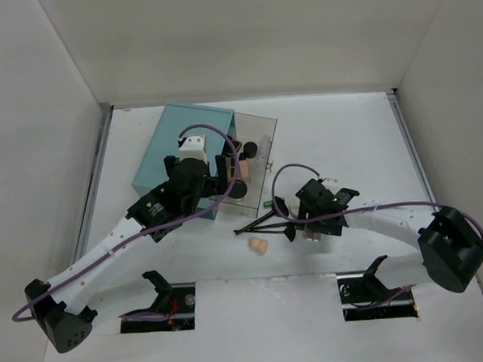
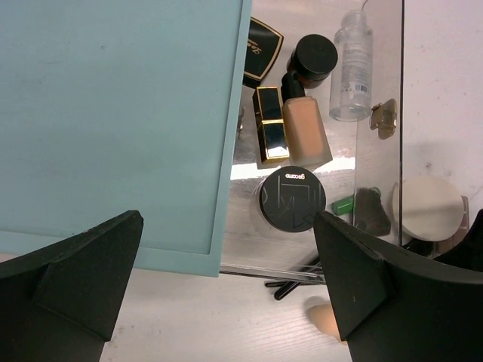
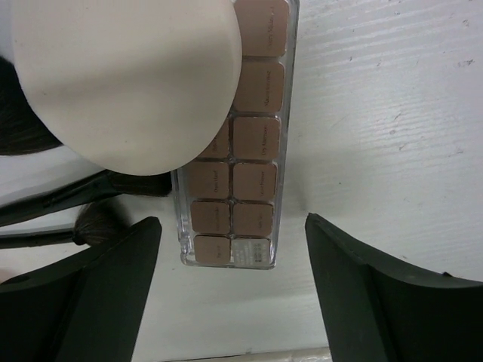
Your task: Organize the makeup
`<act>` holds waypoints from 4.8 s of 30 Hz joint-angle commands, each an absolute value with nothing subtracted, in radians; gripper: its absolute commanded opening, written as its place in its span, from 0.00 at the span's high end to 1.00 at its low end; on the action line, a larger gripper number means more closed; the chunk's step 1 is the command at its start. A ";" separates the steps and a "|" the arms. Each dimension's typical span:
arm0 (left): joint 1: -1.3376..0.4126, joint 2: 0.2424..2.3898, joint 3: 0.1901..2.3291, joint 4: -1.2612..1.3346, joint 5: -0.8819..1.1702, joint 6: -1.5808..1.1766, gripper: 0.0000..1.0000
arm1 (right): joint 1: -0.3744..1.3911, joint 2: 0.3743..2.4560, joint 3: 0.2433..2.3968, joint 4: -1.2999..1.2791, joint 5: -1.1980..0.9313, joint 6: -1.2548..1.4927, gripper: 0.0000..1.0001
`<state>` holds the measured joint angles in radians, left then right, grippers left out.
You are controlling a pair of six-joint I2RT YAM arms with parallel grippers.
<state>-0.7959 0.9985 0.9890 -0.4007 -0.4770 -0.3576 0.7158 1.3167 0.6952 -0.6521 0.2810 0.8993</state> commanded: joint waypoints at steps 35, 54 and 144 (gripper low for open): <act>-0.650 1.000 1.057 -0.419 -0.512 -0.333 0.00 | 0.613 0.942 0.883 -0.671 0.374 0.733 0.80; -0.579 0.957 1.055 -0.460 -0.517 -0.353 0.00 | 0.818 1.679 1.543 -0.529 0.132 0.709 0.75; -0.021 1.575 1.089 -0.212 -0.009 -0.158 0.66 | 0.803 2.063 1.761 -0.196 0.009 0.667 0.54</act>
<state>0.0124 1.5242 1.1538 -0.0547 -0.0605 -0.1616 0.7910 2.0453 1.6924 -0.3531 0.0559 0.6456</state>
